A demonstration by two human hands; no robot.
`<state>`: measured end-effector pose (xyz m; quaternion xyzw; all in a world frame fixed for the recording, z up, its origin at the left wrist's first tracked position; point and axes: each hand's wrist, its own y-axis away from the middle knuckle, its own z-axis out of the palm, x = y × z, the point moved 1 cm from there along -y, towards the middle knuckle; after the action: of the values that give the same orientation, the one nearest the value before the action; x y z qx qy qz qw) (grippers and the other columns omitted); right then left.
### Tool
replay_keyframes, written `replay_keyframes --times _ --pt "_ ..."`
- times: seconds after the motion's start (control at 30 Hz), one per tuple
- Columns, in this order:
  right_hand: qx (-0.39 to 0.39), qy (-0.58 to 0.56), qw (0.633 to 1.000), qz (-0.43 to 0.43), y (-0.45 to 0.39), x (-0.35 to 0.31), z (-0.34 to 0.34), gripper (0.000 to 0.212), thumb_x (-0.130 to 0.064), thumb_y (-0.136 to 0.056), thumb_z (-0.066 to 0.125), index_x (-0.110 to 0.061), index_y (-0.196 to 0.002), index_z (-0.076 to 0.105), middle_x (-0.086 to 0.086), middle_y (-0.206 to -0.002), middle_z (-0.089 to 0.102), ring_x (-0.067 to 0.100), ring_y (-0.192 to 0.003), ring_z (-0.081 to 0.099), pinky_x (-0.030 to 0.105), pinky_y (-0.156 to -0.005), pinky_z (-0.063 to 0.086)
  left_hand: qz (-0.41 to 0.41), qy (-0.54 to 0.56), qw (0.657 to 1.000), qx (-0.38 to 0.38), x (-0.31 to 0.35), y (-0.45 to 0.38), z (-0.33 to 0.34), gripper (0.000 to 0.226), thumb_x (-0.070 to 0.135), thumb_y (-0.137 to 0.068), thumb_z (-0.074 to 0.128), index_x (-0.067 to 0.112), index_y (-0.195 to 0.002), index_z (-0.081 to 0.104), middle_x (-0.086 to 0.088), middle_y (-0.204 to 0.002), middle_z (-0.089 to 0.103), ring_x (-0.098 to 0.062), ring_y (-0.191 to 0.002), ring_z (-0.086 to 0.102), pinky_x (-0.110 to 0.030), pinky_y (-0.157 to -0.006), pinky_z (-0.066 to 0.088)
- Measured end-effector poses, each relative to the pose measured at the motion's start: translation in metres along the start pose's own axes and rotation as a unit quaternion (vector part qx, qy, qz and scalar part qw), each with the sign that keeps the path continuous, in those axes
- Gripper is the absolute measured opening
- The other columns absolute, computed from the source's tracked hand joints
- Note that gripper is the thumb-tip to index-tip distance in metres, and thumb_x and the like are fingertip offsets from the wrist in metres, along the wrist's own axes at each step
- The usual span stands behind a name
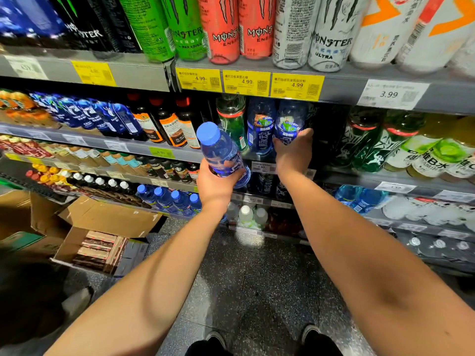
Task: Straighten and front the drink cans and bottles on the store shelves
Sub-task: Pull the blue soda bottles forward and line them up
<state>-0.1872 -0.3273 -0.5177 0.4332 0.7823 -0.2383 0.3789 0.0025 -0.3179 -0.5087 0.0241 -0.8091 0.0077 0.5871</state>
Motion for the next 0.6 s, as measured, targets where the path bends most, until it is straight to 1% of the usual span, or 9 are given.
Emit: replay_keyframes --times 0.1,0.17,0.23,0.27,0.33,0.4,0.47,0.53,0.6 --pt "-0.011 -0.009 1.000 0.005 0.000 0.003 -0.002 0.068 -0.040 -0.073 0.082 -0.003 -0.118 0.046 0.015 -0.120 0.058 0.033 -0.110 0.058 0.042 -0.089 0.047 -0.004 0.009 1.000 0.004 0.000 -0.003 -0.003 0.061 0.015 -0.065 0.091 0.010 -0.118 0.060 0.004 -0.101 0.066 -0.012 -0.093 0.061 -0.012 -0.076 0.041" --pt "0.058 -0.019 0.998 -0.024 0.010 0.004 -0.004 0.062 -0.042 -0.070 0.082 -0.004 -0.108 0.052 0.015 -0.110 0.058 0.035 -0.105 0.056 0.043 -0.087 0.043 -0.008 0.014 1.000 0.005 -0.002 -0.005 -0.005 0.062 0.016 -0.065 0.092 0.010 -0.118 0.060 0.003 -0.103 0.067 -0.014 -0.095 0.063 -0.018 -0.081 0.046" --pt "0.104 -0.014 0.992 -0.076 0.029 -0.002 -0.001 0.054 -0.044 -0.073 0.078 -0.005 -0.103 0.055 0.015 -0.105 0.058 0.035 -0.103 0.055 0.043 -0.085 0.041 -0.010 0.005 1.000 0.009 -0.006 -0.007 -0.006 0.062 0.018 -0.064 0.092 0.011 -0.116 0.061 0.004 -0.101 0.067 -0.014 -0.094 0.064 -0.017 -0.079 0.047" --pt "0.081 -0.031 0.991 -0.101 0.041 -0.008 0.004 0.051 -0.045 -0.076 0.076 -0.005 -0.102 0.056 0.014 -0.104 0.059 0.033 -0.101 0.055 0.041 -0.082 0.041 -0.012 0.004 1.000 0.010 -0.007 -0.008 -0.008 0.060 0.017 -0.064 0.092 0.011 -0.114 0.060 0.005 -0.100 0.067 -0.013 -0.092 0.063 -0.014 -0.075 0.045" --pt "-0.005 -0.067 0.990 -0.123 0.060 -0.024 0.023 0.050 -0.042 -0.080 0.075 -0.005 -0.107 0.056 0.011 -0.105 0.059 0.028 -0.099 0.056 0.032 -0.075 0.039 -0.020 0.019 1.000 0.011 -0.011 -0.009 -0.011 0.057 0.014 -0.063 0.092 0.014 -0.110 0.060 0.008 -0.096 0.067 -0.009 -0.087 0.064 -0.012 -0.073 0.045" --pt "-0.061 -0.076 0.988 -0.121 0.068 -0.038 0.044 0.060 -0.042 -0.081 0.075 -0.005 -0.122 0.053 0.011 -0.118 0.058 0.028 -0.111 0.055 0.033 -0.082 0.044 -0.031 0.039 0.999 0.012 -0.016 -0.011 -0.018 0.054 0.010 -0.062 0.091 0.018 -0.106 0.061 0.011 -0.092 0.068 -0.001 -0.082 0.065 -0.015 -0.074 0.046" --pt "-0.079 -0.077 0.988 -0.112 0.071 -0.050 0.062 0.070 -0.045 -0.082 0.073 -0.007 -0.134 0.047 0.012 -0.129 0.056 0.029 -0.122 0.052 0.039 -0.095 0.046 -0.034 0.068 0.997 0.012 -0.021 -0.014 -0.028 0.052 0.004 -0.064 0.089 0.014 -0.106 0.062 0.007 -0.093 0.070 0.008 -0.077 0.064 -0.011 -0.071 0.047" --pt "-0.067 -0.068 0.989 -0.115 0.072 -0.058 0.073 0.071 -0.045 -0.083 0.071 -0.006 -0.136 0.044 0.013 -0.131 0.057 0.030 -0.122 0.053 0.041 -0.098 0.046 -0.023 0.087 0.996 0.005 -0.025 -0.016 -0.038 0.051 -0.005 -0.066 0.086 0.002 -0.109 0.060 0.000 -0.092 0.069 0.015 -0.073 0.061 -0.008 -0.069 0.045" --pt "-0.041 -0.038 0.992 -0.112 0.074 -0.063 0.084 0.076 -0.043 -0.086 0.069 -0.002 -0.142 0.039 0.017 -0.137 0.052 0.032 -0.127 0.050 0.039 -0.102 0.043 -0.015 0.123 0.992 -0.018 -0.028 -0.022 -0.049 0.052 -0.018 -0.067 0.080 -0.004 -0.110 0.055 0.001 -0.092 0.066 0.015 -0.074 0.062 -0.009 -0.072 0.047"
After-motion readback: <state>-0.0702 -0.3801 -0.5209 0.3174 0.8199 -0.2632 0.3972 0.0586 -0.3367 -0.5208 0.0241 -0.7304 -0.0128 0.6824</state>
